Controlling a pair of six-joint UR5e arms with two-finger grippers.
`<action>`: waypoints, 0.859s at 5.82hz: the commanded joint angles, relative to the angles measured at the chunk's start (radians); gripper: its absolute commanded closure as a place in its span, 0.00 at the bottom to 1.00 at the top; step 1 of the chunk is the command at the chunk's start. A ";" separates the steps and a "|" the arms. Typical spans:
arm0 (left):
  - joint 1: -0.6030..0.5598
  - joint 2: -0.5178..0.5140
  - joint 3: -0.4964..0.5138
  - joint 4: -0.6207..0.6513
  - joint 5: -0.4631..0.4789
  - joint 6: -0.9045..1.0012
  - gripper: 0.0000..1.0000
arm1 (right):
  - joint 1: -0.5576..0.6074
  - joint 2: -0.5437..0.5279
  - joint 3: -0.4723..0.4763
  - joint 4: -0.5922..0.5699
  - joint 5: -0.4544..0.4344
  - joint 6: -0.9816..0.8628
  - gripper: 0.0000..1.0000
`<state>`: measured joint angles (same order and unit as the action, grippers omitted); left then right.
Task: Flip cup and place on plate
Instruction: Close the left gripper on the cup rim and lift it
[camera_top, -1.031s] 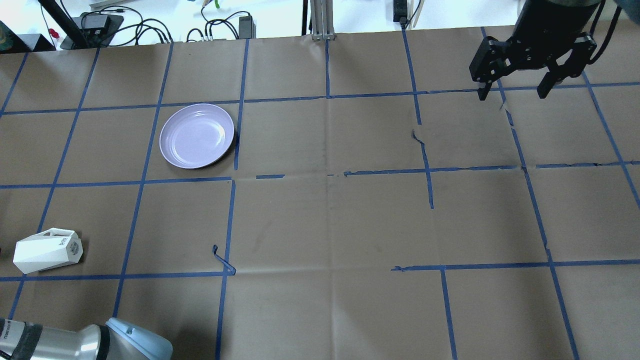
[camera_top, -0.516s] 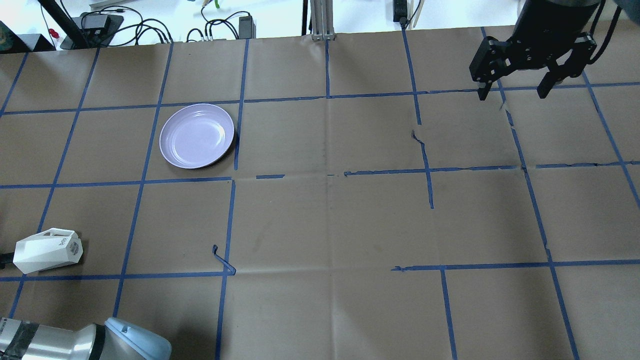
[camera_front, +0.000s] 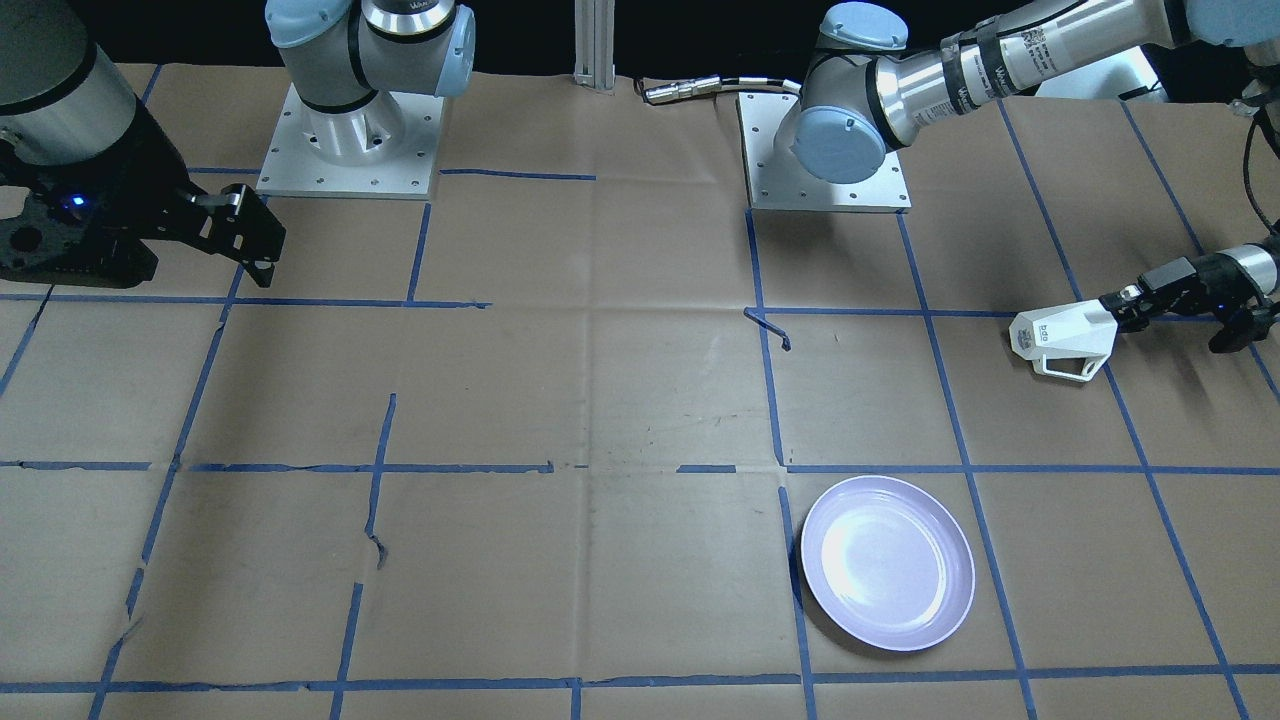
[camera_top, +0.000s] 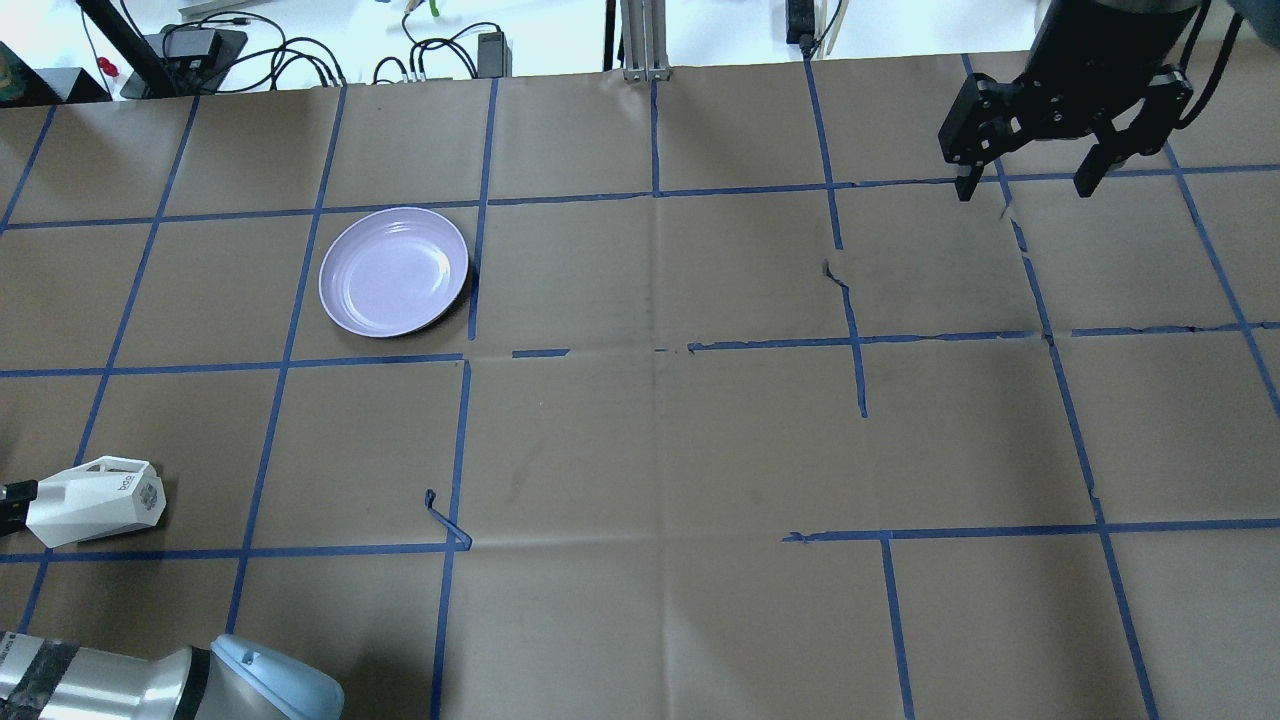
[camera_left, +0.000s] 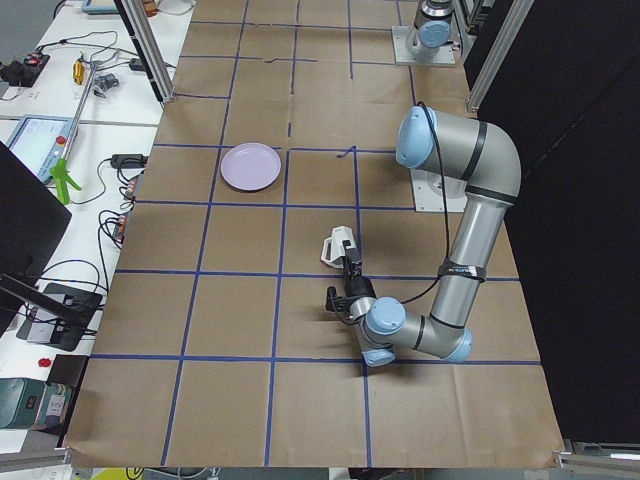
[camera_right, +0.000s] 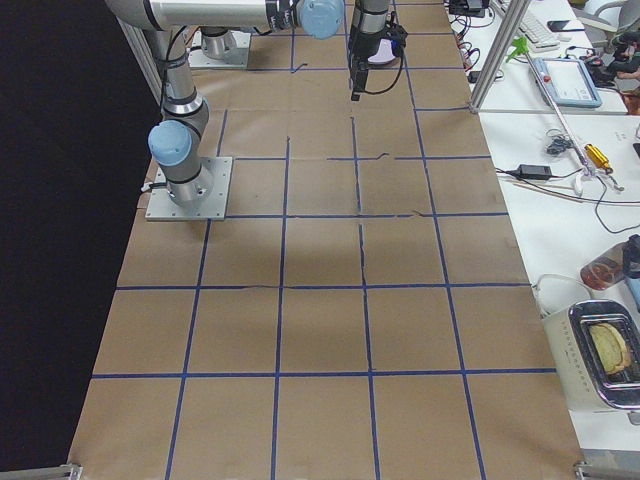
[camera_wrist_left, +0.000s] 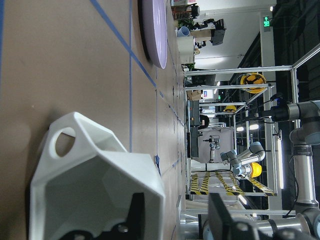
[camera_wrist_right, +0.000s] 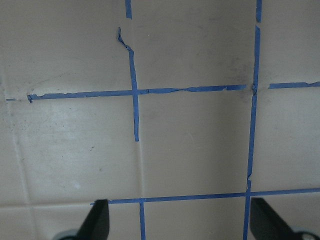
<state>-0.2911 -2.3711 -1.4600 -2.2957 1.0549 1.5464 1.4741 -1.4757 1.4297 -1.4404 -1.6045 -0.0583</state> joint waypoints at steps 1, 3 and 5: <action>0.001 0.000 0.001 -0.002 -0.006 0.011 1.00 | 0.000 0.000 0.000 -0.002 0.000 0.000 0.00; 0.001 0.042 0.021 -0.120 -0.041 0.000 1.00 | 0.000 0.000 0.000 0.000 0.000 0.000 0.00; -0.005 0.210 0.085 -0.229 -0.041 -0.095 1.00 | 0.000 0.000 0.000 -0.002 0.000 0.000 0.00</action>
<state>-0.2932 -2.2425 -1.4031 -2.4804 1.0156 1.5043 1.4741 -1.4757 1.4297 -1.4416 -1.6046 -0.0583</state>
